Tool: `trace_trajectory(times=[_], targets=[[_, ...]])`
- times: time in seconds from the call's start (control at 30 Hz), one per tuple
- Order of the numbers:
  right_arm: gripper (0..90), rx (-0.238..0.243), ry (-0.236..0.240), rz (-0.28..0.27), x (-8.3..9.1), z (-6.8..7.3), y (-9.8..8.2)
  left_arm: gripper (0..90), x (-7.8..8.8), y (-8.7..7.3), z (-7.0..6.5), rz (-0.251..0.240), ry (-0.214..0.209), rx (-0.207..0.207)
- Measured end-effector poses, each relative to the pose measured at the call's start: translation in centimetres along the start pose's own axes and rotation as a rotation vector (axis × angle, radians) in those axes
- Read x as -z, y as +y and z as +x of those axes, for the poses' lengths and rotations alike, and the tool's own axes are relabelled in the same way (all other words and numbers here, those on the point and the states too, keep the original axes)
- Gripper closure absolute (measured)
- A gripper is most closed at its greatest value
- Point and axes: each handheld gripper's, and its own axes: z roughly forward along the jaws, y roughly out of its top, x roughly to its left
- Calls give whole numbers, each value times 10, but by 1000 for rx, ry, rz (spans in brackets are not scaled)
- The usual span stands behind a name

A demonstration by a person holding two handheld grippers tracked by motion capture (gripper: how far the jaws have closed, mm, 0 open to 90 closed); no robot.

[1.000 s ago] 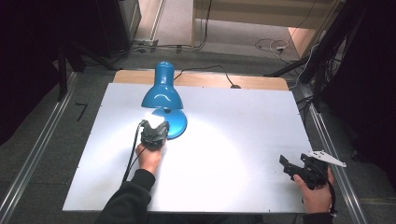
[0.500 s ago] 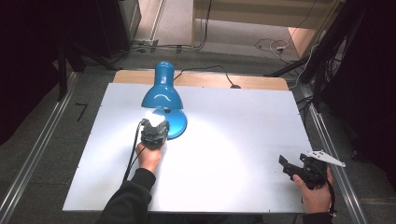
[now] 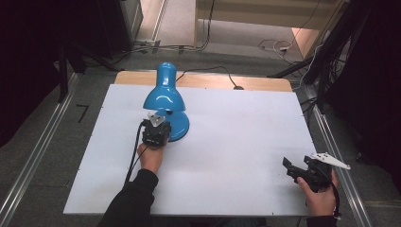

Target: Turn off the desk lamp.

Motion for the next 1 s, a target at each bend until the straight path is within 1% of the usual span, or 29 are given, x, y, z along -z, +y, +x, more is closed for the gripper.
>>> trace_trajectory(times=[0.1, 0.2, 0.57, 0.6, 0.77, 0.8, 0.87, 0.9, 0.97, 1.0], targets=[[132, 0, -1, 0, 0, 0, 0, 900, 0, 1, 0, 2, -2, -2], [131, 2, -1, -1, 0, 0, 0, 900, 0, 0, 0, -4, 13, -29], [132, -4, -1, 0, 1, 0, 0, 900, 7, 2, 1, -36, 6, -11], [131, -3, -1, 0, 1, 0, 0, 877, 8, 3, 1, -36, 3, -14], [132, -4, -3, -2, 1, 0, 0, 824, 13, 3, 0, -34, -10, -13], [132, -7, -3, -4, 2, 0, 0, 795, 14, 3, 0, -36, -11, -13], [132, -7, -2, -4, 2, 0, 0, 781, 16, 3, 0, -34, -20, -15], [132, -6, -2, -5, 2, -1, 0, 760, 16, 3, 0, -33, -22, -17], [132, -6, -3, -5, 2, -1, 0, 687, 18, 3, 0, -25, -17, -20], [132, -4, -3, -5, 2, -1, 0, 663, 19, 2, 0, -21, -22, -24]])
